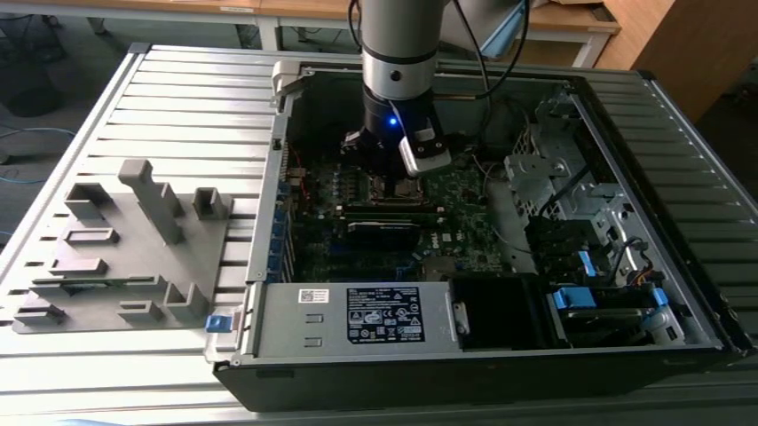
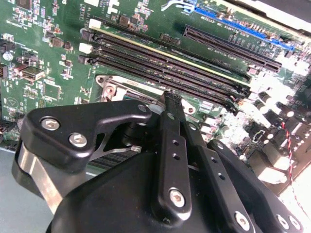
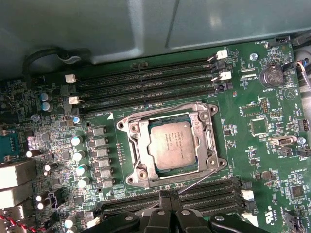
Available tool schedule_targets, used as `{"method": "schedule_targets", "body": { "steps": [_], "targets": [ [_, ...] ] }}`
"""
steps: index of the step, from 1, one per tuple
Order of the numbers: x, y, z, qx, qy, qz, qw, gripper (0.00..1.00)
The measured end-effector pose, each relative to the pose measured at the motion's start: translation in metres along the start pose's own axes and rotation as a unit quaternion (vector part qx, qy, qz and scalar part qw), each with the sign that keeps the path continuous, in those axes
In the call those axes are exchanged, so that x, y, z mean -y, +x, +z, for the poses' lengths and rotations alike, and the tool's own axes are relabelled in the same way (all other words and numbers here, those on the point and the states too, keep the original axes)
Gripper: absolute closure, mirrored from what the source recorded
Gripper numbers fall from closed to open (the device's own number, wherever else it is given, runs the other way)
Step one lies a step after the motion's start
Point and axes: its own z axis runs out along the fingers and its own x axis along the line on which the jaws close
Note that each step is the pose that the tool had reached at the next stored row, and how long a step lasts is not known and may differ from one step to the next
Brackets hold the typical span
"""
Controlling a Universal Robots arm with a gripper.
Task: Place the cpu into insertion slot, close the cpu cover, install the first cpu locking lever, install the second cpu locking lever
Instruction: 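Install the second cpu locking lever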
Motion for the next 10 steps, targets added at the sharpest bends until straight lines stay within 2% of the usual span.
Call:
{"method": "schedule_targets", "body": {
  "steps": [3, 10],
  "targets": [
    [0.0002, 0.0009, 0.0009, 0.0001, -0.0001, 0.000, 1.00000, 0.89],
    [0.0021, 0.0113, 0.0060, 0.0001, -0.0001, 0.000, 1.00000, 0.89]
  ]
}}
